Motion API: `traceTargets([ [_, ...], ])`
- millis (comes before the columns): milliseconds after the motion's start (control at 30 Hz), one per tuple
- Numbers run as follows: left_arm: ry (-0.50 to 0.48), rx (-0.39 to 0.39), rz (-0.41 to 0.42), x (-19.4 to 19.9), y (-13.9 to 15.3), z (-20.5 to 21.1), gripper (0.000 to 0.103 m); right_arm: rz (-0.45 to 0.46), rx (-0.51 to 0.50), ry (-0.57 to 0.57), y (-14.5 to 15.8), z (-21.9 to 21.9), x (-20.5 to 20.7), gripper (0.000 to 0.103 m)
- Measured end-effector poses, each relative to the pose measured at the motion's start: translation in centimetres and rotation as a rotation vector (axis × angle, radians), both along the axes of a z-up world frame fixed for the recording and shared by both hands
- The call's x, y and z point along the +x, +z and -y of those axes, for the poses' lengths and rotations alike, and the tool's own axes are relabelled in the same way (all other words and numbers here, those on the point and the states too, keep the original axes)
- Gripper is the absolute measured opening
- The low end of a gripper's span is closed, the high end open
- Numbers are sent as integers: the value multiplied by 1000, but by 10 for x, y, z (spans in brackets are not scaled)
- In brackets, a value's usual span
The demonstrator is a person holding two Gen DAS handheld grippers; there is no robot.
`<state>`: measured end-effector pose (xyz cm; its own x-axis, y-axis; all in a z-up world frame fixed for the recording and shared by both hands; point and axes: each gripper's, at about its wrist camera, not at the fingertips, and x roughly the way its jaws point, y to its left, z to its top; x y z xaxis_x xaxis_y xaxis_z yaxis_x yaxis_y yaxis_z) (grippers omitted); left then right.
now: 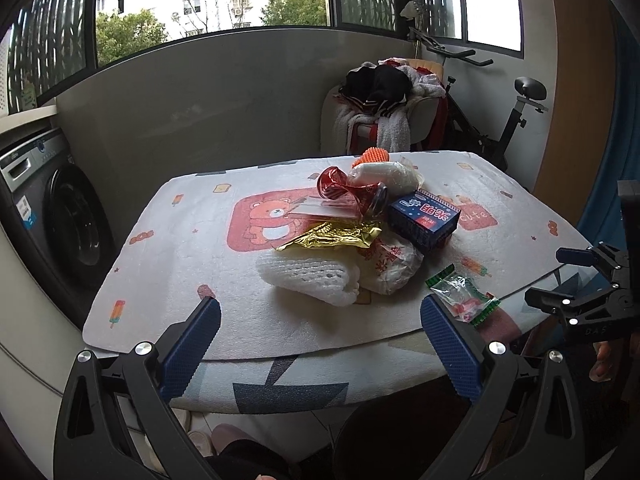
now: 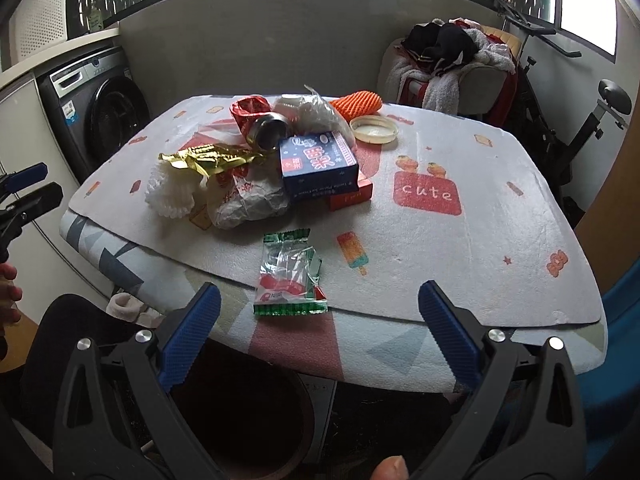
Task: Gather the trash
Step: 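Grasp the green-and-clear candy wrapper with the right gripper, then grasp the white foam net sleeve with the left gripper while the right gripper holds the wrapper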
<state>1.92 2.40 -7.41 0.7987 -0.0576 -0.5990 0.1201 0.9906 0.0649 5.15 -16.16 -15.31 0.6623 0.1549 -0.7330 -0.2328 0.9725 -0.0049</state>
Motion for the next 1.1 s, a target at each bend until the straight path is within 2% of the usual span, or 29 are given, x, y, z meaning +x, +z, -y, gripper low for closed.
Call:
traceTargets([
  [67,-6,-11,2,2,-6,-3,98,0,-24,-16,-11,-3,5,97],
  [167,-1,-25,-7,7,-15,-9,98,-58,70,-32,-25,3,19,97],
  [300,-11,-85,-75,16,-25,-18,98,-88,93,-55,-38,-1,35,97],
  [433,10,-72,-90,19,-34,-19,98,-85,76,-31,-45,-13,46,97],
  [533,34,-82,-121,24,-40,-22,98,-95,46,48,-50,-28,52,97],
  [633,50,-119,-140,27,-45,-29,98,-92,19,91,-56,-41,57,97],
  [767,74,-189,-164,30,-50,-39,98,-90,25,66,-62,-45,65,95],
  [800,78,-210,-174,31,-51,-42,98,-92,17,58,-64,-46,67,89],
  [833,83,-226,-181,32,-52,-44,98,-105,8,59,-66,-47,68,76],
  [867,88,-238,-184,32,-52,-45,98,-119,7,70,-68,-48,68,70],
  [900,92,-244,-184,33,-52,-47,98,-120,12,84,-69,-49,66,59],
  [1100,104,-294,-191,38,-50,-52,98,-38,65,103,-57,-43,48,54],
])
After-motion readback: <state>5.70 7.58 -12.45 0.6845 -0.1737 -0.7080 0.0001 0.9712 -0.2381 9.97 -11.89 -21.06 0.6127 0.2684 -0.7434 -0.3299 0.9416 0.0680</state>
